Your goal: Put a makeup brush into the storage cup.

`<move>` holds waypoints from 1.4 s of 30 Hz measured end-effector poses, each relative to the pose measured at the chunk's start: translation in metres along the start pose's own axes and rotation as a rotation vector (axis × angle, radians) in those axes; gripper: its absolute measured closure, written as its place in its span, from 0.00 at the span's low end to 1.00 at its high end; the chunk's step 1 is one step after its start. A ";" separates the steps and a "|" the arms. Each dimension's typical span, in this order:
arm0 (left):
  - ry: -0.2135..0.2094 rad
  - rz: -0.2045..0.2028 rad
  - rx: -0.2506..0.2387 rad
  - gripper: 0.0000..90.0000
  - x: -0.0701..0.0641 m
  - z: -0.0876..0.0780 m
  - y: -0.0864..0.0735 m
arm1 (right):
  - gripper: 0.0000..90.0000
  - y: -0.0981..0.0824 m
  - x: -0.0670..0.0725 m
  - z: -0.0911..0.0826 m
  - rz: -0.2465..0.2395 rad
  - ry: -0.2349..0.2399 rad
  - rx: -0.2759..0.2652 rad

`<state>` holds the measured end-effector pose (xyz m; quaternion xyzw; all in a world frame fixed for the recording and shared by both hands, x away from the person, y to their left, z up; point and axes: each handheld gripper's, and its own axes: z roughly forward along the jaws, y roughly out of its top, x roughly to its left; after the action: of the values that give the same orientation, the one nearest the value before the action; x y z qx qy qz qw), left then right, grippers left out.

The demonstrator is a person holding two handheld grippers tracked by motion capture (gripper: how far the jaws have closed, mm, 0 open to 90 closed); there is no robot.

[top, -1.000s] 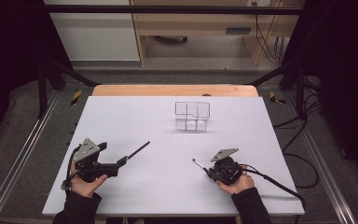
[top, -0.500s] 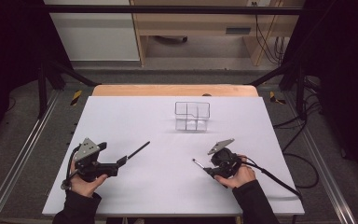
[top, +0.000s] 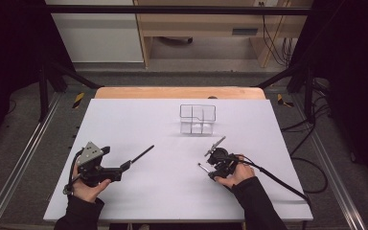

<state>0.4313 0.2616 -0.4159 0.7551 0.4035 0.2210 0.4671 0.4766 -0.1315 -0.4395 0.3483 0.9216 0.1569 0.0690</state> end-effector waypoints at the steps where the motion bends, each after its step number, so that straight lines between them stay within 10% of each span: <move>1: 0.001 0.001 0.002 0.05 0.000 0.000 0.000 | 0.70 0.001 0.000 0.002 0.001 0.004 0.011; 33: 0.002 0.009 0.015 0.05 -0.001 0.002 0.000 | 0.94 0.012 0.005 0.011 -0.001 0.005 0.146; 42: 0.002 0.010 0.013 0.05 -0.002 0.002 0.000 | 0.94 0.010 0.000 -0.011 0.022 0.005 0.016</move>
<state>0.4315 0.2590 -0.4172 0.7599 0.4018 0.2214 0.4605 0.4801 -0.1270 -0.4258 0.3585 0.9191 0.1511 0.0624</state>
